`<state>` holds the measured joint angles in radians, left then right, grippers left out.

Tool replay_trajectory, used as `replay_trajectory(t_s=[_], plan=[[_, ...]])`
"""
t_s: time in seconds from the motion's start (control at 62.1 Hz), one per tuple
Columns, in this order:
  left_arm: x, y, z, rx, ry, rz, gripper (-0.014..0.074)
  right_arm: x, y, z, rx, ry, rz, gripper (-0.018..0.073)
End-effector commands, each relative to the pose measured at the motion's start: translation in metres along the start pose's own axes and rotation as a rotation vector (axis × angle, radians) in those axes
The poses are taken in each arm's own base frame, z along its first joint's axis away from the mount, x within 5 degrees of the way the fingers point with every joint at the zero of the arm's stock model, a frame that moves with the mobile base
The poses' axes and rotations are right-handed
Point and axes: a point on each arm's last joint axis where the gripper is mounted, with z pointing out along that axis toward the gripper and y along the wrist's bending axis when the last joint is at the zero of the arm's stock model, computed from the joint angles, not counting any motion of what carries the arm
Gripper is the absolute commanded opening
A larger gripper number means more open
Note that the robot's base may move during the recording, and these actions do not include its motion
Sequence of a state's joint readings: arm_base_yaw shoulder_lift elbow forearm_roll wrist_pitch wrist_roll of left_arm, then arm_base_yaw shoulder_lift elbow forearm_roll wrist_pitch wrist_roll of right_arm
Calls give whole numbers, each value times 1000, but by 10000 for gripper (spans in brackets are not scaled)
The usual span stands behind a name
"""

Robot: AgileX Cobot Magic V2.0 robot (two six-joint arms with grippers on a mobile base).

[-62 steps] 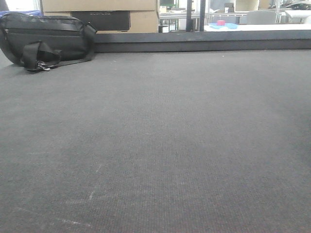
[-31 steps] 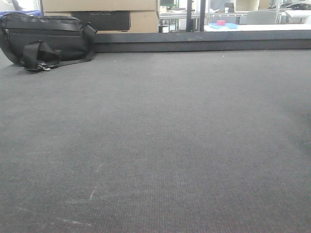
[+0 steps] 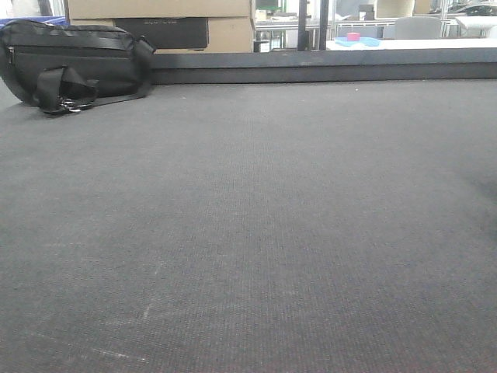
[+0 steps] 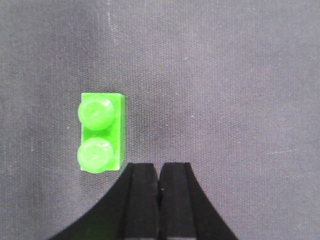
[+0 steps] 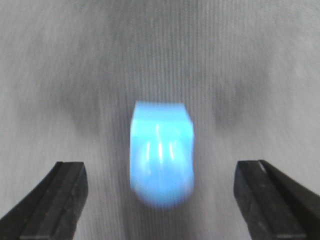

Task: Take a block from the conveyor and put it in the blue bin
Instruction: 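Close the right gripper on the blue cube and lift it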

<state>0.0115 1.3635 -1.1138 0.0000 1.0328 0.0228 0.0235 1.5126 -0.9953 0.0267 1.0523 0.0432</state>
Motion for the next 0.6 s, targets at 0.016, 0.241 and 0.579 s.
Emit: replay_trajectory(t_s=[0.016, 0.241, 0.579], plan=[[-1, 0, -2, 14, -8, -16, -111, -8, 0, 8, -14, -10, 32, 477], [-2, 0, -2, 14, -10, -16, -111, -14, 3, 21, -40, 1, 53, 420], [-2, 0, -2, 14, -14, -16, -111, -12, 0, 25, -6, 4, 31, 230]])
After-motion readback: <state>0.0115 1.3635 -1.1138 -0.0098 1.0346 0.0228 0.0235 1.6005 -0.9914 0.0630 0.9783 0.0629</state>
